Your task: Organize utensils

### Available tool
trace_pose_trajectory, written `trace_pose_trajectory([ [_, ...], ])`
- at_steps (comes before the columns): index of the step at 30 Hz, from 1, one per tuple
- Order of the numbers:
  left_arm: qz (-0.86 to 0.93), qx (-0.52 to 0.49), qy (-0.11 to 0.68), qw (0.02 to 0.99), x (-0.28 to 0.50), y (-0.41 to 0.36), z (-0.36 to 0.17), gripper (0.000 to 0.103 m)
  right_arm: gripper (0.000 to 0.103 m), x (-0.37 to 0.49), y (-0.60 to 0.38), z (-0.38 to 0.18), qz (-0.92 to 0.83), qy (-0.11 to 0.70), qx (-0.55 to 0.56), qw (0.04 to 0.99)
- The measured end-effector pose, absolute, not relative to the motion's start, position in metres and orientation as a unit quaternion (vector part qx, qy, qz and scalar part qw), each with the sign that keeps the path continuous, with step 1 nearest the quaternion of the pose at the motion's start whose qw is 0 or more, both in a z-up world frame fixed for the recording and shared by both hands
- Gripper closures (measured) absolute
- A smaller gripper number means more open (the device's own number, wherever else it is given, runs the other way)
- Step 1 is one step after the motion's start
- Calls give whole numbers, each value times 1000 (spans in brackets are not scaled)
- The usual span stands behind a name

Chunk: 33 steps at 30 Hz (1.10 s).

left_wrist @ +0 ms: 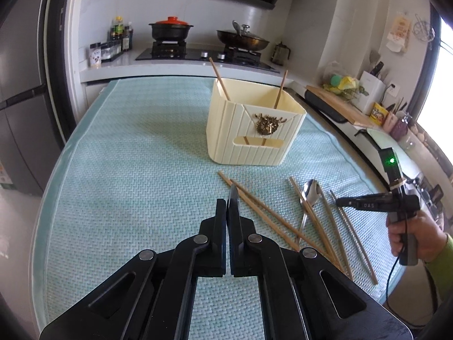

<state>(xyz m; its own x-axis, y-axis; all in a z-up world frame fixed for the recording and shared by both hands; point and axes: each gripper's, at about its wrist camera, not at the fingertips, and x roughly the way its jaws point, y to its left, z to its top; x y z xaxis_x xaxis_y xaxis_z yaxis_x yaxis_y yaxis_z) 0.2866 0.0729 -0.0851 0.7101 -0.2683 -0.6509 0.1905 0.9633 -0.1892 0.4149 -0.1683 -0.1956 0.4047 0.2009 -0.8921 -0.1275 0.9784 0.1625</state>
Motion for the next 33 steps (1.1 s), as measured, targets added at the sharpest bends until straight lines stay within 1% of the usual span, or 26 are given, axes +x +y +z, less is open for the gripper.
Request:
trace_pose_trajectory([
  [4,-121,-39,348,929,282,71,-73,103,97,398,-182,-174,119,492,78,859],
  [9,-121,-31,339,933,279,65,-61,103,97,363,-196,-127,156,403,122,893],
  [13,-125,-24,332,935,277,59,-52,103,97,339,-204,-90,183,327,141,916],
  [18,-133,-20,326,936,273,52,-45,103,97,308,-207,-57,198,255,136,936],
  [27,-139,-21,315,939,270,48,-35,103,97,287,-191,-24,197,175,70,962],
  [33,-138,-29,313,939,269,52,-30,103,97,278,-182,-13,199,158,47,966],
])
